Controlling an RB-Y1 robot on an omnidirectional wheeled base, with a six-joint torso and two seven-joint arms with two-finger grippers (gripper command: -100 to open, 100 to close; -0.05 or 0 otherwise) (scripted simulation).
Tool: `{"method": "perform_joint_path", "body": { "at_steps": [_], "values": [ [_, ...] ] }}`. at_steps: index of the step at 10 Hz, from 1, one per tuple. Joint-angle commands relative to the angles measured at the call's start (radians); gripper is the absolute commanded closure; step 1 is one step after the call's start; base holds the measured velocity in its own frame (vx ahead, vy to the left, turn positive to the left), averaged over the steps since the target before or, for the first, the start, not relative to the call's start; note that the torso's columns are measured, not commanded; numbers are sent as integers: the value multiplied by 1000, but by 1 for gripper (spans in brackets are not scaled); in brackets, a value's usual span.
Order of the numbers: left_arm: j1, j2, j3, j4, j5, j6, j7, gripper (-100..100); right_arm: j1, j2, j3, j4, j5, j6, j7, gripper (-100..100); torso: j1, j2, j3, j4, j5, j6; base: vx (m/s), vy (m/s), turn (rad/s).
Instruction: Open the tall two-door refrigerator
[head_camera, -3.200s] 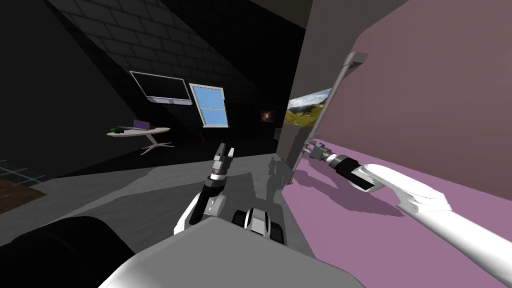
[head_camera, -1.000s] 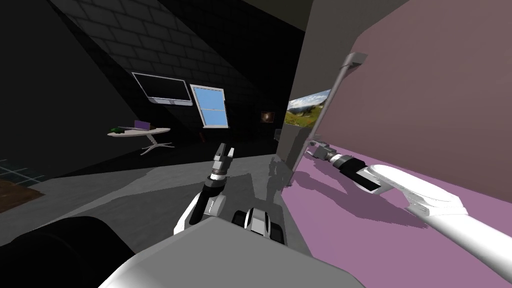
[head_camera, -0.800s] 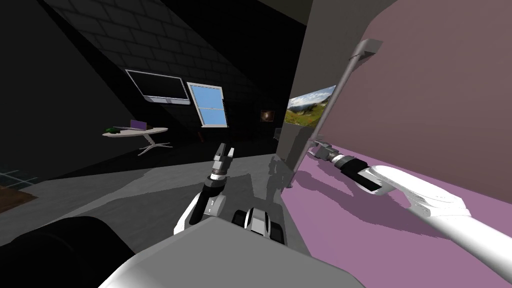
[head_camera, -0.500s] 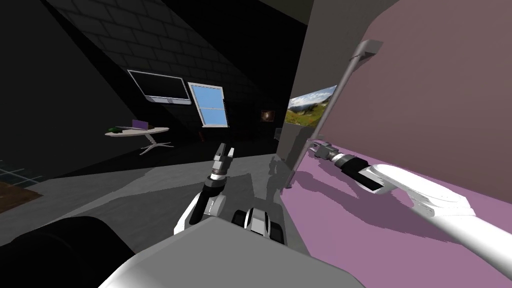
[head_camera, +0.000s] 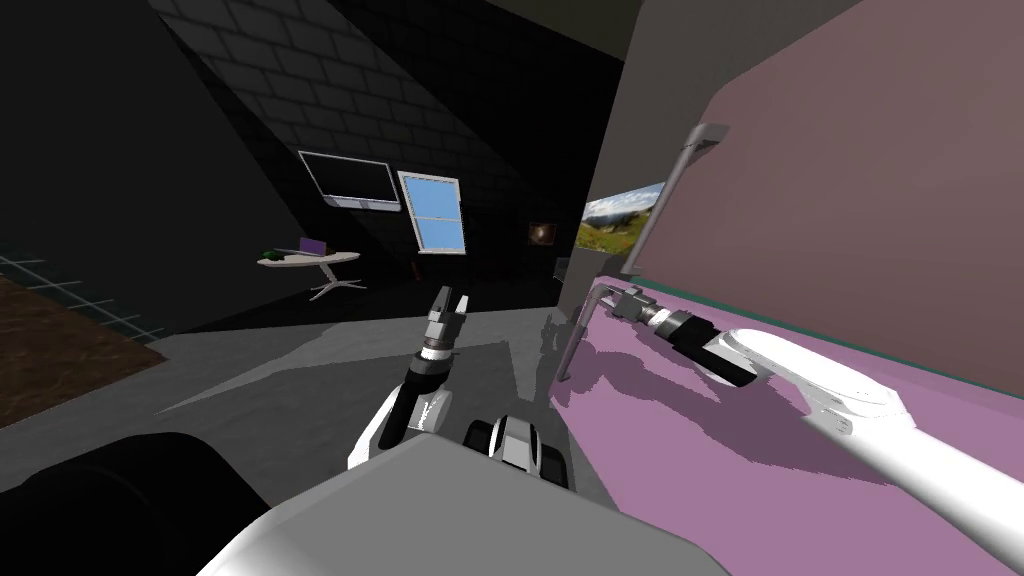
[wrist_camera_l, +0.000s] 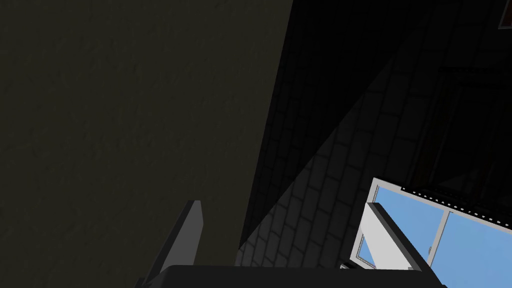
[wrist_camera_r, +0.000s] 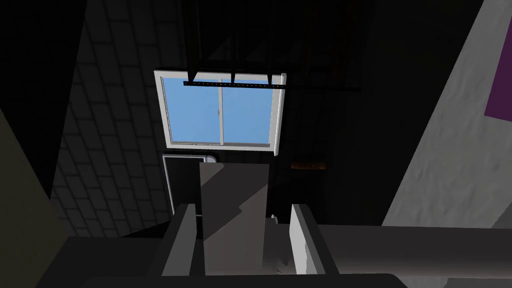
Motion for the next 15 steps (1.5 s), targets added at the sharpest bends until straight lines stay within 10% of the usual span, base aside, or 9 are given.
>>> {"method": "perform_joint_path", "body": {
  "at_steps": [1, 15],
  "values": [
    [0, 0, 0, 0, 0, 0, 0, 0, -2, 3, 19, -51, -5, -16, 3, 100, -1, -2, -1, -1, -1, 0, -128, 5, 60],
    [0, 0, 0, 0, 0, 0, 0, 0, 22, -3, 100, -355, -59, -147, 37, 100, 4, -5, -3, -5, 0, -4, -147, -24, 39]
  ]
}}
